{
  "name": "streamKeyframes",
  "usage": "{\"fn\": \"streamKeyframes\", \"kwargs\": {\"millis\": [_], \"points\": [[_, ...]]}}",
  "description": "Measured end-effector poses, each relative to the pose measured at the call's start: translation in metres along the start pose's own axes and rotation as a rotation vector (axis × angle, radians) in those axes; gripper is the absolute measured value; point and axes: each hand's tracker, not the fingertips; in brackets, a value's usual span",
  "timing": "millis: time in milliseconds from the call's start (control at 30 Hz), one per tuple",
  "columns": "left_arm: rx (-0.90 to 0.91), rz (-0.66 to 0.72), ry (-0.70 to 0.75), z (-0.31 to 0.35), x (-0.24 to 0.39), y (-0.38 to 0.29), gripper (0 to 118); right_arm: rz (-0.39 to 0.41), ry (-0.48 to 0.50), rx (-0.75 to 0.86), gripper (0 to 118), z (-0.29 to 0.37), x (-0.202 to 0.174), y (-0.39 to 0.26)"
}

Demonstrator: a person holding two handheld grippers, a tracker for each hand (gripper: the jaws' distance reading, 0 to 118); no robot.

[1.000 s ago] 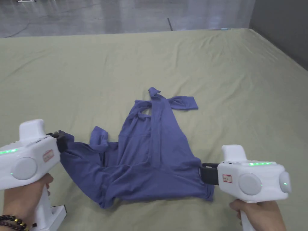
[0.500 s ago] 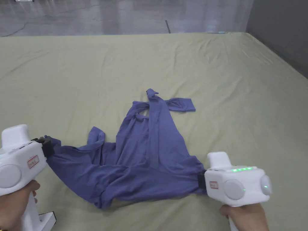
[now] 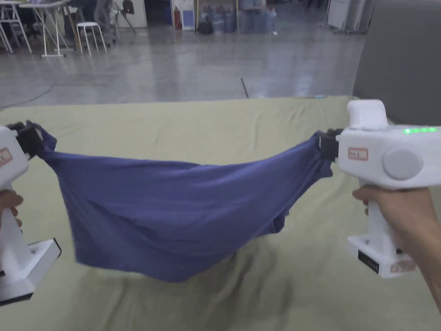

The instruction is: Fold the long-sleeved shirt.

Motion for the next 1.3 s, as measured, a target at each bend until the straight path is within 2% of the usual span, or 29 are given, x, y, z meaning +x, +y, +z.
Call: {"fn": "streamKeyframes", "kwargs": {"millis": [67,167,400,433,500,567,667,767,900,967,1167,1300], "points": [[0.032,-0.025,-0.003,-0.024,0.014,0.034,0,0.009,-0.003,0.049,6,-0.016,0.001,0.041],[0.081,-0.066,0.021,-0.063,0.039,0.086,0,-0.019,0.033,0.073,6,-0.046,0.007,0.106],[0.114,-0.066,0.083,-0.163,0.08,0.199,0,0.055,-0.06,0.162,6,-0.108,0.013,0.252],[0.116,-0.065,0.091,-0.171,0.084,0.209,0,0.066,-0.077,0.17,6,-0.114,0.016,0.268],[0.129,-0.053,0.091,-0.187,0.09,0.23,0,0.034,-0.122,0.209,6,-0.118,0.018,0.304],[0.118,-0.016,0.089,-0.2,0.093,0.24,0,0.0,-0.128,0.248,6,-0.118,0.022,0.327],[0.111,0.03,0.078,-0.211,0.095,0.238,0,0.005,-0.142,0.255,6,-0.12,0.022,0.341],[0.076,-0.003,0.065,-0.222,0.1,0.218,0,0.004,-0.161,0.233,6,-0.132,0.027,0.332],[-0.017,-0.097,0.08,-0.24,0.102,0.16,0,-0.026,-0.143,0.136,6,-0.174,0.039,0.278],[-0.075,-0.081,0.08,-0.254,0.094,0.121,0,-0.038,-0.14,0.06,6,-0.201,0.045,0.235],[-0.263,-0.081,0.103,-0.261,0.069,-0.008,0,-0.15,-0.111,-0.163,6,-0.256,0.063,0.089],[-0.307,-0.027,0.091,-0.241,0.052,-0.046,0,-0.175,-0.09,-0.183,6,-0.241,0.065,0.045]]}}
